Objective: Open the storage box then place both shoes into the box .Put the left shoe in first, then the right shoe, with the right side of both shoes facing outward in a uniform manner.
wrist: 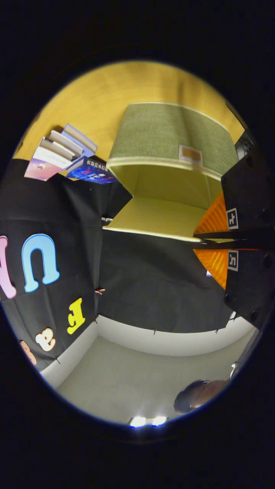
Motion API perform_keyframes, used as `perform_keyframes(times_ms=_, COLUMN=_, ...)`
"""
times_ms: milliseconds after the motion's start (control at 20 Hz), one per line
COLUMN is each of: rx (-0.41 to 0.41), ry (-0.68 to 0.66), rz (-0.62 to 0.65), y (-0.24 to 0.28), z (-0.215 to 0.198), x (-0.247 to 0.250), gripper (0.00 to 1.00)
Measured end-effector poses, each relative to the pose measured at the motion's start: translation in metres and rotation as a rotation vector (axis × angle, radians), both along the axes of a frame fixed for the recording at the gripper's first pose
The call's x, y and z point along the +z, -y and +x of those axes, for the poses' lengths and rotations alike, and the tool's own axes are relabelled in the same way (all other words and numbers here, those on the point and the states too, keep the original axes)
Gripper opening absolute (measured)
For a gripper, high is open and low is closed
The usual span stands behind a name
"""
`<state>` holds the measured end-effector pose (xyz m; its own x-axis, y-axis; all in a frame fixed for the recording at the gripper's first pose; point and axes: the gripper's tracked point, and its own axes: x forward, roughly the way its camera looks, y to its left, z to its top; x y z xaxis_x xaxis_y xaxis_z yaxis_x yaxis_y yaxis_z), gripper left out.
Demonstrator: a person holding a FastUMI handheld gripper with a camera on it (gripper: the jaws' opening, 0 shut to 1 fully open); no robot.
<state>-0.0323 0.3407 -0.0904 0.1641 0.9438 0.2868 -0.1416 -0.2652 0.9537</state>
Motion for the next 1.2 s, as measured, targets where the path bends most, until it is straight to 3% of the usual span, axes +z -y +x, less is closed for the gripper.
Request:
perform_keyframes(times_ms=500, rx=-0.007, ry=0.108, rz=-0.079, y=-0.106, z=0.007, x=0.082, gripper=0.07)
perform_keyframes(times_ms=900, rx=0.046, ry=0.117, rz=-0.161, y=-0.194, z=-0.009, x=0.083, gripper=0.11)
perform_keyframes(times_ms=1000, rx=0.055, ry=0.116, rz=-0.186, y=-0.203, z=-0.013, x=0.078, gripper=0.18)
perform_keyframes(times_ms=1200, rx=0.055, ry=0.113, rz=-0.234, y=-0.207, z=-0.01, x=0.061, gripper=0.54)
